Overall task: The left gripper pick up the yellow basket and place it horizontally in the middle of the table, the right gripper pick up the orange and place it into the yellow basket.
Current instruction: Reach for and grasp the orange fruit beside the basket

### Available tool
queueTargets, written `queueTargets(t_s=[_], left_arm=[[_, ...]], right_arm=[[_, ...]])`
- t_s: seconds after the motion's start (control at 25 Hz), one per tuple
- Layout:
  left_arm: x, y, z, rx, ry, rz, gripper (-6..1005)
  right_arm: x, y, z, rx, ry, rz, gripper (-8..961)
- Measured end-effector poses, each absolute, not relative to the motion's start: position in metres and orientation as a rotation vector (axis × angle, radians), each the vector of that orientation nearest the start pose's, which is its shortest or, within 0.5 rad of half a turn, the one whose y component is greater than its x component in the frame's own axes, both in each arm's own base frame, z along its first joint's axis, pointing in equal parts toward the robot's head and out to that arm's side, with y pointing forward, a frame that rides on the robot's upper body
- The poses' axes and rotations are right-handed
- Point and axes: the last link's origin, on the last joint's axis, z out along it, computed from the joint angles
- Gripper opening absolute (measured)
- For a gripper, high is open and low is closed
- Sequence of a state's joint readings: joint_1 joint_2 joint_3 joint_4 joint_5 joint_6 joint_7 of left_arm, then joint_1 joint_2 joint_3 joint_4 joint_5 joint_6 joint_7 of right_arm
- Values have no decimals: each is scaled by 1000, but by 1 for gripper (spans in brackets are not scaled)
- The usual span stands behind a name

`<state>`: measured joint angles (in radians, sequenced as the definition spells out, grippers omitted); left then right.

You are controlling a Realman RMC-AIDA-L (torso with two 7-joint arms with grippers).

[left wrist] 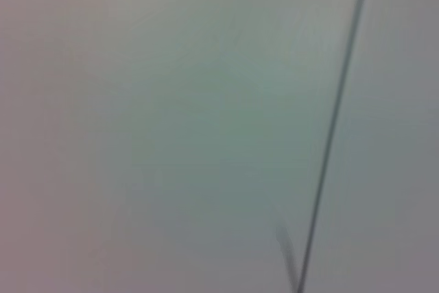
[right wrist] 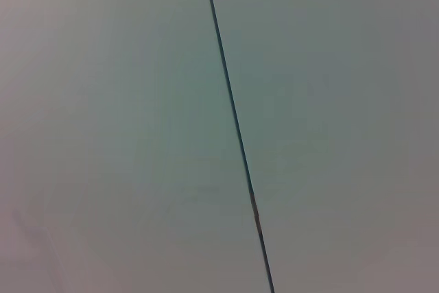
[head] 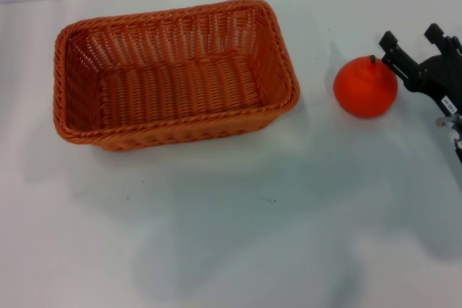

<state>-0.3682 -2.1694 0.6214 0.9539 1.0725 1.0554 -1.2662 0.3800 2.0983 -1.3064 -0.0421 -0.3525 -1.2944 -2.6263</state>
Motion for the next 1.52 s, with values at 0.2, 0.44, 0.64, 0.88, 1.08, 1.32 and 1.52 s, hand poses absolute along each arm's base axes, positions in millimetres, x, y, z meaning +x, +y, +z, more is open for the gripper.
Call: queueTargets(t_s=[0.2,0.44,0.64,0.88,1.08,1.32,1.52], left_arm=[[-287,355,152,-1443,-486,-1189,900],[-296,350,140,-1448,-467,-1151,900],[-300,348,141,-1430,-480,-1146,900],[-302,348,141,-1425,-483,-1143,900],[-302,349,142,-1428,-483,-1140,900],[-300,350,142,-1430,-477,-1146,900],[-301,349,142,-1428,-477,-1147,900]], right_arm=[[343,296,-28,-793,-1894,-1322,938],[339,303,-37,-795,-1962,-1287,938],[336,309,-42,-801,-2002,-1265,938],[338,309,-44,-834,-2008,-1252,937],[343,307,-48,-877,-2025,-1266,937],[346,306,-50,-912,-2025,-1260,937],[346,306,-51,-947,-1999,-1240,936]])
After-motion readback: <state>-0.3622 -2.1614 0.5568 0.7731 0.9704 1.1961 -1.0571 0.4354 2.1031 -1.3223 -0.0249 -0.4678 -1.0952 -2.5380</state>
